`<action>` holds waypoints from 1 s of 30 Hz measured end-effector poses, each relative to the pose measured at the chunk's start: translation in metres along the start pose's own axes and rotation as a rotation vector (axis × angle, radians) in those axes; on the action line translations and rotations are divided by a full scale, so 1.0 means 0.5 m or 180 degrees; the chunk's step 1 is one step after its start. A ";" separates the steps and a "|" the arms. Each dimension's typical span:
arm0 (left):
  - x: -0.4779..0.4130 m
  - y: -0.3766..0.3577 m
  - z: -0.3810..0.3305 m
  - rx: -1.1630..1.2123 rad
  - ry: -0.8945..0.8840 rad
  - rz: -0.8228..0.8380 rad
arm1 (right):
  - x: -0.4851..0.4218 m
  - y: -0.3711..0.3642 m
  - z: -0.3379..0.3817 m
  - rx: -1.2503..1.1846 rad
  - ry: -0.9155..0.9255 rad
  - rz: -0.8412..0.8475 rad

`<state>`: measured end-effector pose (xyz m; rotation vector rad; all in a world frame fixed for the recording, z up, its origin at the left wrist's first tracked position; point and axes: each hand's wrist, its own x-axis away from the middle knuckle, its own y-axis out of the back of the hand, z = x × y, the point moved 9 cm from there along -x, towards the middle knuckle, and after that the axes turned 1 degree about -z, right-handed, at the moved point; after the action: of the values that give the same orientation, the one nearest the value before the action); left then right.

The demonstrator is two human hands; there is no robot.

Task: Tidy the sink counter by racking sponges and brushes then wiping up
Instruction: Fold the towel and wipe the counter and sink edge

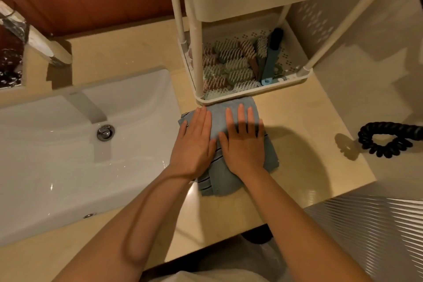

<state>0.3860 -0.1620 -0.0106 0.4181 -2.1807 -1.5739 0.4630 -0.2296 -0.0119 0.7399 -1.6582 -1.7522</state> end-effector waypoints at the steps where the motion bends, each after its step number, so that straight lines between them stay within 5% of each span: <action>1: 0.005 -0.002 -0.002 -0.0022 0.0011 0.0049 | 0.004 0.000 0.000 -0.0017 0.0031 -0.0017; 6: 0.058 -0.001 -0.030 0.0350 0.0165 -0.0066 | 0.058 -0.011 -0.004 -0.0196 0.0018 0.0264; 21: 0.278 -0.048 0.028 -0.0337 -0.0376 -0.0123 | 0.268 -0.020 0.093 -0.0142 -0.0367 0.0257; 30: 0.474 -0.011 0.272 -0.0471 -0.0248 -0.0206 | 0.358 -0.034 0.391 -0.0127 -0.0140 0.0379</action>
<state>0.1129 -0.1635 -0.0161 0.3909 -2.1081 -1.8010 0.1972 -0.2351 -0.0148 0.5765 -1.6562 -1.7237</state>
